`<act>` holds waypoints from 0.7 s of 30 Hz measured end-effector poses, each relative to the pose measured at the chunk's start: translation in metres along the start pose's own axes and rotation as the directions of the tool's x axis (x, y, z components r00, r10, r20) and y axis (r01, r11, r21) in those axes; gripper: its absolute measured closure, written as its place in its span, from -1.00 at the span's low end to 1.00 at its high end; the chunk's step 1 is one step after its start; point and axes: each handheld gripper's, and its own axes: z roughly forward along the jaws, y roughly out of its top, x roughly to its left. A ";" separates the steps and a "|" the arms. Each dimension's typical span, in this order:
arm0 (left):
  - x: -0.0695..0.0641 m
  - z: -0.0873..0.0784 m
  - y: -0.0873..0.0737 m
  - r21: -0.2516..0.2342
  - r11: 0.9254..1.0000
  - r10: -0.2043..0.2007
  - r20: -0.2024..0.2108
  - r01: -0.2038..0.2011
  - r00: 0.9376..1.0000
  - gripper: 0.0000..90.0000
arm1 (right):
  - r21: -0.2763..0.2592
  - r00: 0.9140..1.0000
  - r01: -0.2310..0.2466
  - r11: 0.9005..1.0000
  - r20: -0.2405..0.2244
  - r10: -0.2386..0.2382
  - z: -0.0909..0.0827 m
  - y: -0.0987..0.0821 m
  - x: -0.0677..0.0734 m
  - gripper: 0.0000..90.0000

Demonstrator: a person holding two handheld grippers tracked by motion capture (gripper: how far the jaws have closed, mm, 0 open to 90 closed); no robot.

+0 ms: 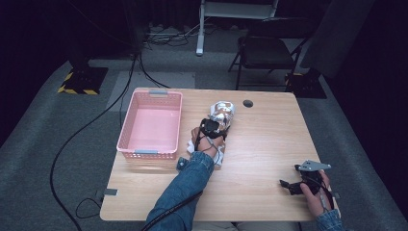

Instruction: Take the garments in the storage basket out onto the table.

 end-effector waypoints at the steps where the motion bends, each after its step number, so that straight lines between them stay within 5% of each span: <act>1: 0.000 0.000 0.000 0.000 1.000 0.000 -0.002 0.000 1.000 0.20 | 0.000 1.000 0.000 1.000 0.000 0.000 0.000 0.000 0.000 -1.00; 10: 0.003 0.004 -0.003 -0.018 0.999 -0.040 0.011 0.040 0.999 -0.46 | 0.000 1.000 0.003 1.000 -0.003 -0.003 0.000 0.000 0.000 -1.00; 14: 0.007 0.000 -0.003 -0.026 0.997 -0.071 0.028 0.072 0.997 -0.60 | 0.000 1.000 0.005 1.000 -0.005 -0.005 0.000 0.000 0.000 -1.00; 21: 0.004 -0.014 0.000 -0.090 0.996 -0.011 0.034 0.014 0.999 -0.73 | 0.000 1.000 0.006 1.000 -0.006 -0.006 0.000 0.000 0.000 -1.00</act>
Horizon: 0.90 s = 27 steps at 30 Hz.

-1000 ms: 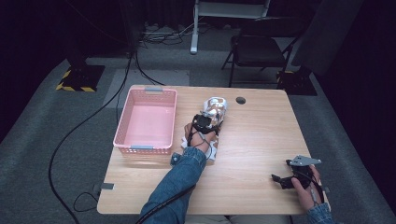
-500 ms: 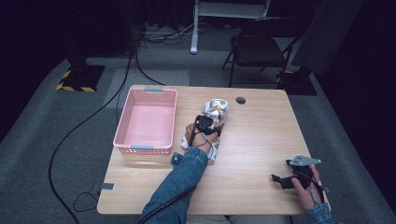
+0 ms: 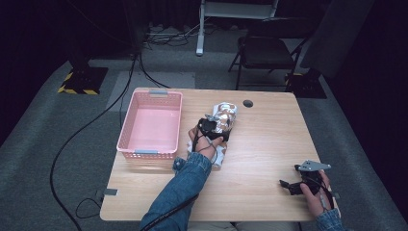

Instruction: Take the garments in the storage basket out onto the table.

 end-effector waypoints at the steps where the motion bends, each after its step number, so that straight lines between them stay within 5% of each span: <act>1: 0.000 0.000 0.000 0.000 1.000 0.000 0.000 0.000 1.000 -0.74 | 0.000 1.000 0.000 1.000 0.000 0.000 0.000 0.000 0.000 -1.00; 11: -0.010 -0.031 0.009 -0.089 0.995 0.047 0.019 -0.045 0.999 -0.75 | -0.001 1.000 0.002 1.000 -0.002 -0.002 0.000 0.000 0.000 -1.00; 27: -0.023 -0.074 0.014 -0.155 0.985 0.085 0.042 -0.077 0.996 -0.75 | 0.000 1.000 0.002 1.000 -0.002 -0.002 0.000 0.000 0.000 -1.00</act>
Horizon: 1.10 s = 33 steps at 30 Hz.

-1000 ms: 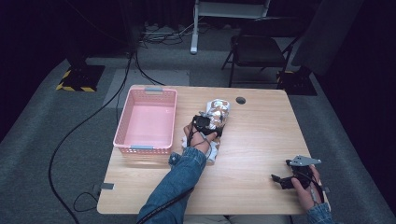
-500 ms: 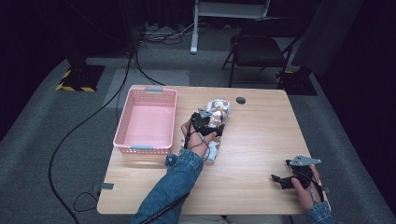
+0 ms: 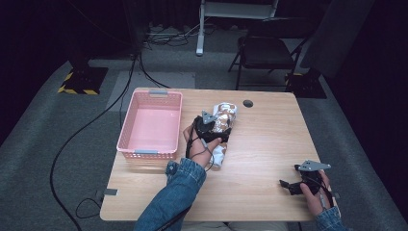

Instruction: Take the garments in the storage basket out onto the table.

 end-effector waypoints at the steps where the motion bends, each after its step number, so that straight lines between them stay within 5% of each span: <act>1: 0.000 -0.002 0.000 -0.004 1.000 0.003 0.002 -0.003 1.000 -0.75 | 0.000 1.000 0.000 1.000 0.000 0.000 0.000 0.000 0.000 -1.00; 21: -0.015 -0.030 -0.001 -0.031 0.997 0.066 0.045 -0.065 0.997 -0.76 | 0.000 1.000 0.000 1.000 0.000 0.000 0.000 0.000 0.000 -1.00; 33: -0.019 -0.046 -0.008 -0.049 0.997 0.060 0.094 -0.055 0.994 -0.76 | 0.000 1.000 0.000 1.000 0.000 0.000 0.000 0.000 0.000 -1.00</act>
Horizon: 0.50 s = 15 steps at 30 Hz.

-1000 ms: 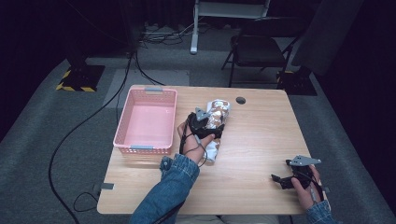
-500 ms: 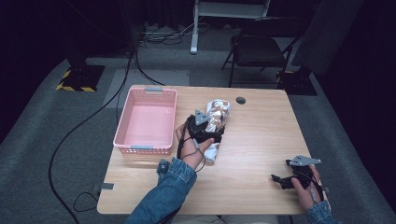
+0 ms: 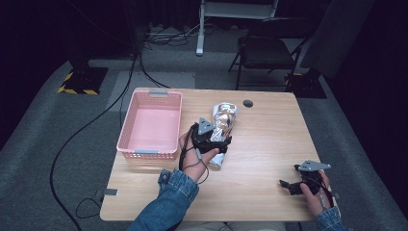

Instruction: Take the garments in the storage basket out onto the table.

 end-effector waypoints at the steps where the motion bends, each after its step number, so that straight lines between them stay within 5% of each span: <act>1: -0.001 -0.002 -0.001 -0.002 1.000 0.002 0.003 -0.002 1.000 -0.76 | 0.000 1.000 0.000 1.000 0.000 0.000 0.000 0.000 0.000 -1.00; 15: -0.002 -0.021 -0.016 -0.053 0.998 0.024 0.015 -0.023 1.000 -0.74 | 0.000 1.000 0.000 1.000 0.000 0.000 0.000 0.000 0.000 -1.00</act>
